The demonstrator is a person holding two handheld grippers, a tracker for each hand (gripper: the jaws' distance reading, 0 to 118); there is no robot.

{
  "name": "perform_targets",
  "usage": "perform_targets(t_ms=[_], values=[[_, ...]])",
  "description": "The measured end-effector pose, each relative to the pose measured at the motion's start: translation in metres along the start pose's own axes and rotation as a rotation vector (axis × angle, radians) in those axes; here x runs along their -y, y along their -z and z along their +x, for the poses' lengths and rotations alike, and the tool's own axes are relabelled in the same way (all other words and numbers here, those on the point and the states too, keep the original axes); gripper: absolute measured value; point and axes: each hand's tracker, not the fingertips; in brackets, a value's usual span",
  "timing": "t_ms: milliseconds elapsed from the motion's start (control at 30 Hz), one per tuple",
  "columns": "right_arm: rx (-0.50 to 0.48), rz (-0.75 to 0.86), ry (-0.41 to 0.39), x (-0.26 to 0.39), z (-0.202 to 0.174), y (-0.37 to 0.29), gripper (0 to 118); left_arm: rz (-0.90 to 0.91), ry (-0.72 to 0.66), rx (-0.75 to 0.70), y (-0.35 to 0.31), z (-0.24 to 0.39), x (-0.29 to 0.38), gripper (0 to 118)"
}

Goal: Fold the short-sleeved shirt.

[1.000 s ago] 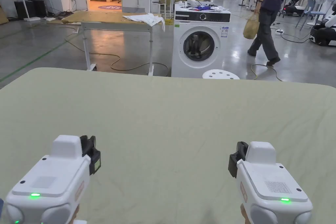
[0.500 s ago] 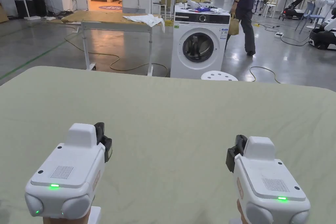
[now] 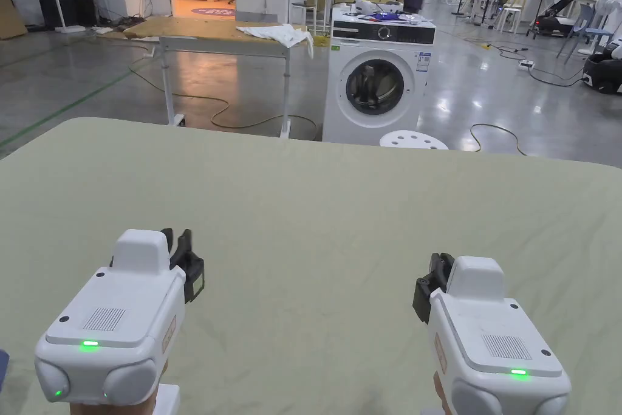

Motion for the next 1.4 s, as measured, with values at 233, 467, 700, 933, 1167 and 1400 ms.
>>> perform_targets(t_ms=[233,467,700,933,1167,1400], values=[[0.036,0.006,-0.014,0.002,0.0,0.001,89,0.005,-0.016,-0.026,-0.001,-0.001,0.001,97],[0.016,0.013,0.044,0.003,0.006,-0.002,100,0.008,-0.019,-0.03,-0.002,-0.001,0.003,112],[0.069,-0.044,0.078,-0.007,0.008,0.006,107,-0.008,-0.038,-0.017,0.0,-0.001,0.001,112],[0.115,-0.059,0.022,-0.013,0.003,0.012,107,0.005,-0.054,0.015,0.0,0.001,-0.005,112],[0.037,-0.045,0.047,-0.019,0.001,0.011,107,0.045,-0.026,-0.006,-0.001,0.007,-0.008,112],[0.013,-0.122,0.171,-0.022,0.008,0.015,107,0.087,-0.006,0.01,-0.003,0.007,-0.005,112]])
